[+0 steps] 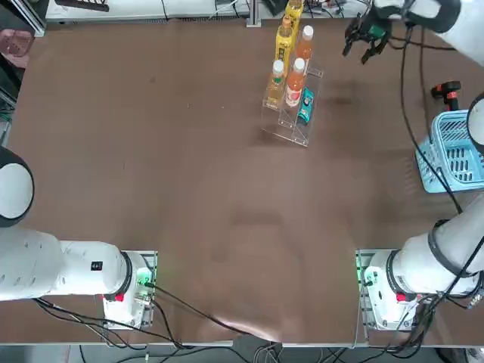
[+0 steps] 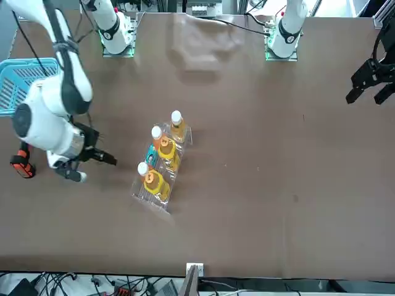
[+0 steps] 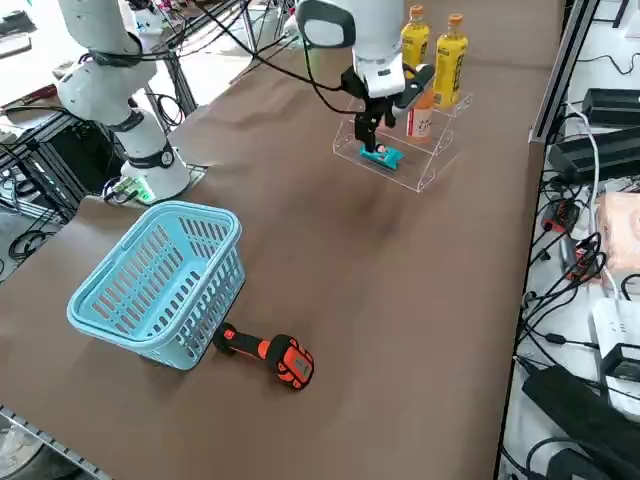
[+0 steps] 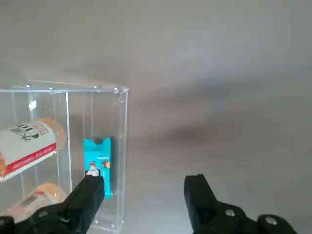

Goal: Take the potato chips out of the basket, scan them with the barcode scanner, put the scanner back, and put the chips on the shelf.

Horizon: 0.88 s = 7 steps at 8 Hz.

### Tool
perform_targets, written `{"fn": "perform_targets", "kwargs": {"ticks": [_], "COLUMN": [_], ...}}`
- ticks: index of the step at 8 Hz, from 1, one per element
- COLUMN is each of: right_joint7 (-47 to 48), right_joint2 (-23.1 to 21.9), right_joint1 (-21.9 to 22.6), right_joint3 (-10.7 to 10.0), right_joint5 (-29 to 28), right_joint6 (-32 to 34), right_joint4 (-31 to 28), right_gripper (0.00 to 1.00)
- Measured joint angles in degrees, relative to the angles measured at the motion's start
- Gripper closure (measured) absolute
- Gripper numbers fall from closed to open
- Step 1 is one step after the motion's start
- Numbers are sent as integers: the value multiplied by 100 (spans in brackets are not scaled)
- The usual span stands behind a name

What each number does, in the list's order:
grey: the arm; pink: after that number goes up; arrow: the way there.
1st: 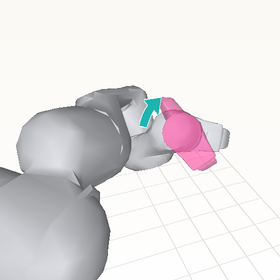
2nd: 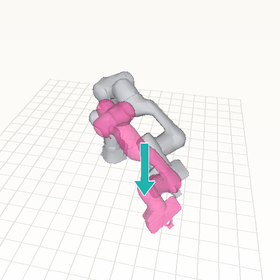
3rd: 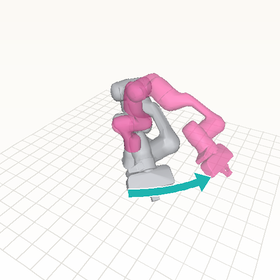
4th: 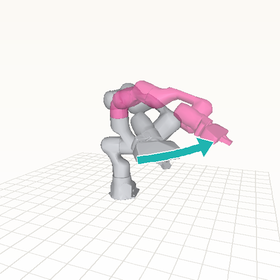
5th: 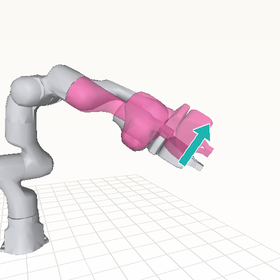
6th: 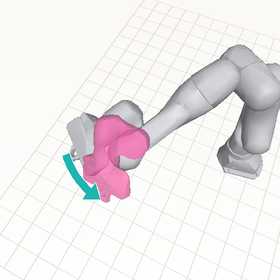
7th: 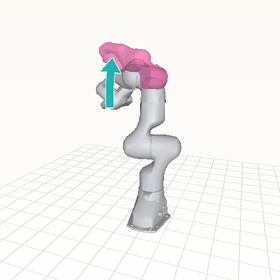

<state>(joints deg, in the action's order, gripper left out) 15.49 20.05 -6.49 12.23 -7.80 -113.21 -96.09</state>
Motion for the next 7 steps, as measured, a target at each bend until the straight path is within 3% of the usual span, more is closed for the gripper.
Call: {"fn": "perform_targets", "kwargs": {"ticks": [3, 5, 7], "right_joint7": [-321, -339, -579], "right_joint2": [-204, -310, -434], "right_joint1": [-237, -240, -369], "right_joint3": [0, -19, -122], "right_joint5": [763, 976, 1013], "right_joint6": [2016, 2869, 3306], "right_joint4": [1353, 2056, 2452], "right_gripper": [0, 0, 0]}}
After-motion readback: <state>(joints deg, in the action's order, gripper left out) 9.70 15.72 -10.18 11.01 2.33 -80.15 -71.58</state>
